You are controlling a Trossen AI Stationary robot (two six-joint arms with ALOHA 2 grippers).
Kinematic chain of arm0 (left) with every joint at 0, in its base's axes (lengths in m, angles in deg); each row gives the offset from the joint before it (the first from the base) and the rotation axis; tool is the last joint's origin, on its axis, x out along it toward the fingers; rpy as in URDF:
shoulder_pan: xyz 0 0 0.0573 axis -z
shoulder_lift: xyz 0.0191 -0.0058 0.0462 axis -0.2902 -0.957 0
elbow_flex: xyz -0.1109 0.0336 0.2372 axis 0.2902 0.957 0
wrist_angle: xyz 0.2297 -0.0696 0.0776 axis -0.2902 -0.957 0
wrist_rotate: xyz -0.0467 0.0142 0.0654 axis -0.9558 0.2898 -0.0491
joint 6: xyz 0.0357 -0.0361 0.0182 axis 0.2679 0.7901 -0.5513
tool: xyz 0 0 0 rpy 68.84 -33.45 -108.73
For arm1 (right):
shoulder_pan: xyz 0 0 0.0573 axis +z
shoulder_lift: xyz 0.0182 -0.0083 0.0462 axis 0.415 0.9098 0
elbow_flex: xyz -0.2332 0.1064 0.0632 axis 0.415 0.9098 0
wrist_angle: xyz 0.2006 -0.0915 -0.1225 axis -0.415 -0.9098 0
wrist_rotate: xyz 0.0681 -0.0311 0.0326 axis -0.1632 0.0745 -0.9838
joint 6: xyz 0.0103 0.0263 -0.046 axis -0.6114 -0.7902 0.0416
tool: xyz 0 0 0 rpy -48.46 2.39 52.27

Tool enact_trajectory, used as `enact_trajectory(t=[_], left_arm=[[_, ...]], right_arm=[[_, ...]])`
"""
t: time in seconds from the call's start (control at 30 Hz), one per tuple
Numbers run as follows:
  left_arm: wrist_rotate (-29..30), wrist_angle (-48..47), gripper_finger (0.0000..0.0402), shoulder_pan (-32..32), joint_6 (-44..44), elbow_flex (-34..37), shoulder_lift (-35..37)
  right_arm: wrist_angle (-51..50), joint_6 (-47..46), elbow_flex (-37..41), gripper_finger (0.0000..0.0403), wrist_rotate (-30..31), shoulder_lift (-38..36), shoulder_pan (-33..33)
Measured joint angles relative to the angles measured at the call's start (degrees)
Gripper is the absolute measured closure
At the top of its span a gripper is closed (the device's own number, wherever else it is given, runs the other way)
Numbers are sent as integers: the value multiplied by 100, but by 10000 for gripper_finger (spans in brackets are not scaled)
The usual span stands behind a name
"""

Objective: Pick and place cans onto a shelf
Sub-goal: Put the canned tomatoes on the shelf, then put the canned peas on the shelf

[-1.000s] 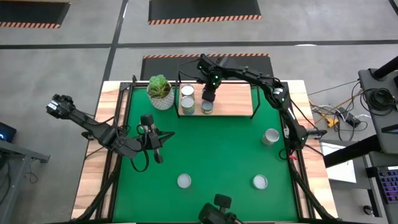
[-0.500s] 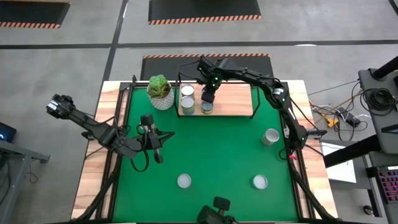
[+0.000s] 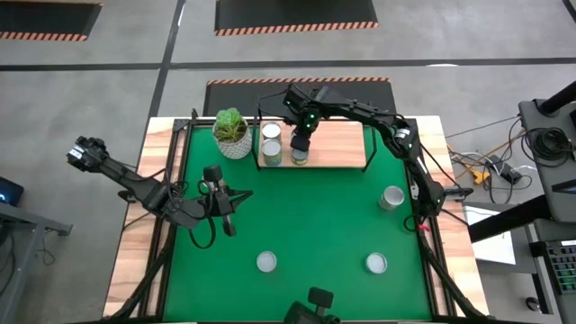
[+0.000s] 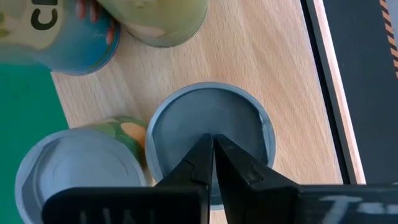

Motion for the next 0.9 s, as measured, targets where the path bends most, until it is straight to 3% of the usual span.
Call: enact_trajectory(t=[0.27, 0.53, 0.9], left_arm=[[0, 1, 402, 1, 0, 0, 1], [0, 1, 402, 1, 0, 0, -1], [0, 0, 402, 2, 141, 0, -1]], right_arm=[[76, 2, 7, 394, 19, -252, 15], [-27, -262, 7, 394, -6, -974, 255], [-555, -1373, 448, 394, -184, -2515, 1849]])
